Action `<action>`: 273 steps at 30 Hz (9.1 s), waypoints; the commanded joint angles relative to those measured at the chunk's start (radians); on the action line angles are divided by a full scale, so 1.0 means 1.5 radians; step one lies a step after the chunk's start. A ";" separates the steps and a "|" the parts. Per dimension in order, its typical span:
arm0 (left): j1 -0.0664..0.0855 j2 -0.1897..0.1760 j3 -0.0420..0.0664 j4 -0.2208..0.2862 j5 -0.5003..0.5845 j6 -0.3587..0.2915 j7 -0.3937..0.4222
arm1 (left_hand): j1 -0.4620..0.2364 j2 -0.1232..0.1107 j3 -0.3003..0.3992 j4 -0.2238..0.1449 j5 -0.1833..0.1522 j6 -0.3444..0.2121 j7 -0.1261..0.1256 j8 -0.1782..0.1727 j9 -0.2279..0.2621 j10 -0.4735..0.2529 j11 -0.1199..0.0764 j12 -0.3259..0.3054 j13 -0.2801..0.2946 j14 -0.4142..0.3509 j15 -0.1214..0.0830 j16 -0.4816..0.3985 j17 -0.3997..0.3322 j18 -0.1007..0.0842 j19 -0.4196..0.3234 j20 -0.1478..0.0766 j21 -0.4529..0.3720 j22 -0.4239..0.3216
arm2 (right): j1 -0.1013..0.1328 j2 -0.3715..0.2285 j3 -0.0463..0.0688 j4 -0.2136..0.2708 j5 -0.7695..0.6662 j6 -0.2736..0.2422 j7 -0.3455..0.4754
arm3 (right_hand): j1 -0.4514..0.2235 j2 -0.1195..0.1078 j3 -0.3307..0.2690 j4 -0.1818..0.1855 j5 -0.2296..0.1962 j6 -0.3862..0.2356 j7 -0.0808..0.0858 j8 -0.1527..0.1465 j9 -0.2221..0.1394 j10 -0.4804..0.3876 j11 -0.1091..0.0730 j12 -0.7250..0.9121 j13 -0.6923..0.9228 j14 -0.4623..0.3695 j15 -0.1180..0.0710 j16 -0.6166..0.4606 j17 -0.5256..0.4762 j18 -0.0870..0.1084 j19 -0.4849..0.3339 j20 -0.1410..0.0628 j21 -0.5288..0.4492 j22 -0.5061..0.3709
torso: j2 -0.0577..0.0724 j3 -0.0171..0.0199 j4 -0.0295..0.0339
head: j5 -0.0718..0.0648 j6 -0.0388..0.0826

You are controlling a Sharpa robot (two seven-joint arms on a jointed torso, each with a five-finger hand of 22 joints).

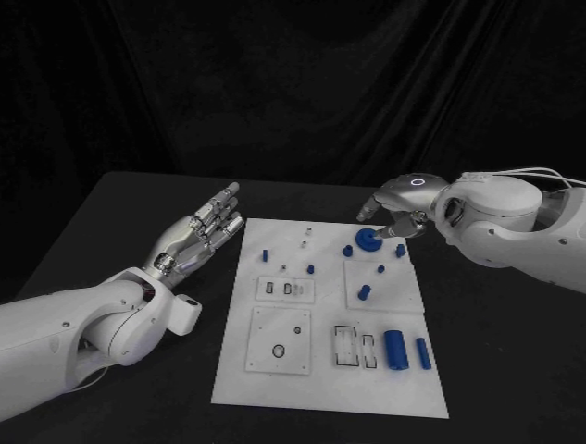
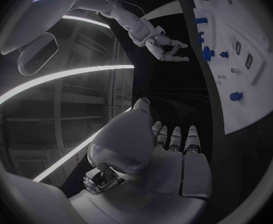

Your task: Assemble the parts on the task board

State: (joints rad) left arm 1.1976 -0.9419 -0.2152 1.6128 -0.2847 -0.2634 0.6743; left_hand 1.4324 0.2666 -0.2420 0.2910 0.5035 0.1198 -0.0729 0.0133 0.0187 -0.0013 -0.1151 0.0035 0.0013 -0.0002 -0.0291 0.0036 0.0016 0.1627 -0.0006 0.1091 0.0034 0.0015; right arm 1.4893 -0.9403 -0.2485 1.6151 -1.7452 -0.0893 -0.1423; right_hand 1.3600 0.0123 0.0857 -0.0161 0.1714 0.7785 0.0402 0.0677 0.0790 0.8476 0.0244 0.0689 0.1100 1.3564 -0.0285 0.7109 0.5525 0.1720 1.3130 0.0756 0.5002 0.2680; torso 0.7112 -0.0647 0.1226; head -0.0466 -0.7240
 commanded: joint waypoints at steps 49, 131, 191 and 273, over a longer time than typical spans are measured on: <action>0.003 0.005 0.001 -0.020 -0.014 0.067 0.037 | 0.033 -0.002 0.019 -0.003 0.027 0.004 0.016 0.004 0.001 0.001 0.019 -0.002 -0.001 0.000 0.049 -0.002 -0.001 0.010 0.000 0.042 -0.002 -0.001 | -0.111 0.091 0.001 -0.154 -0.052 -0.180 0.138 | 0.005 -0.039 0.079 0.033 0.053 0.066 0.028 0.005 -0.002 0.115 0.009 0.007 -0.006 0.087 -0.023 0.309 0.301 -0.026 0.004 -0.019 0.358 0.412 | -0.001 -0.0033 0.0026 | 0.008 -0.021; 0.003 0.019 0.000 -0.042 -0.014 0.096 0.002 | 0.057 0.003 0.043 -0.013 0.042 0.001 0.027 0.004 0.000 0.001 0.033 -0.002 -0.001 0.000 0.073 -0.002 -0.001 0.011 0.001 0.083 -0.002 0.000 | -0.099 0.217 0.010 -0.289 -0.001 -0.164 0.129 | 0.005 -0.028 0.145 0.085 -0.037 0.233 0.008 0.041 0.092 0.255 -0.005 -0.006 -0.030 0.086 -0.030 0.314 0.311 -0.032 -0.006 -0.025 0.390 0.502 | 0.001 -0.0038 0.0057 | 0.029 -0.033; 0.003 0.042 0.000 -0.063 -0.014 0.110 -0.008 | 0.059 0.003 0.047 -0.012 0.041 0.001 0.031 0.004 0.001 0.001 0.038 -0.002 -0.001 0.000 0.077 -0.002 -0.001 0.011 0.001 0.085 -0.002 0.000 | -0.099 0.308 0.016 -0.381 0.006 -0.140 0.106 | -0.007 -0.031 0.141 0.092 -0.034 0.211 0.015 0.023 0.097 0.228 0.000 -0.007 -0.030 0.080 -0.026 0.310 0.308 -0.032 -0.012 -0.022 0.385 0.506 | 0.000 -0.0044 0.0043 | 0.034 -0.041; 0.002 0.026 0.000 -0.062 -0.014 0.119 -0.024 | 0.060 0.005 0.055 -0.012 0.040 0.000 0.038 0.004 0.001 0.001 0.048 -0.002 -0.001 0.000 0.083 -0.002 -0.001 0.011 0.002 0.090 -0.001 0.000 | -0.071 0.120 0.015 -0.199 0.129 -0.157 0.081 | 0.026 -0.026 0.111 0.038 0.059 0.013 0.056 0.011 0.008 0.157 0.027 0.073 0.034 -0.040 0.001 0.165 0.131 -0.005 -0.118 0.006 0.202 0.440 | -0.001 -0.0036 -0.0002 | 0.040 -0.046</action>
State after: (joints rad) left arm 1.1989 -0.9031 -0.2155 1.5167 -0.3047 -0.0920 0.6296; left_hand 1.5132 0.2740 -0.1634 0.2730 0.5625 0.1217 -0.0213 0.0193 0.0204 0.0006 -0.0524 0.0035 0.0011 -0.0014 0.0878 0.0036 0.0017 0.1624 0.0011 0.2394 0.0033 0.0018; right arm 1.3814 -0.7546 -0.2260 1.3023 -1.6098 -0.3317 0.0058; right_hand 1.3977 -0.0235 0.2485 0.0414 0.2609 0.7930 0.1250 0.0901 0.0906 1.0721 0.0673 0.1712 0.1576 1.3034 -0.0266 0.9709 0.7630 0.1571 1.1424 0.0839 0.8114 0.9328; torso 0.7093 -0.0710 0.1241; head 0.0105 -0.7931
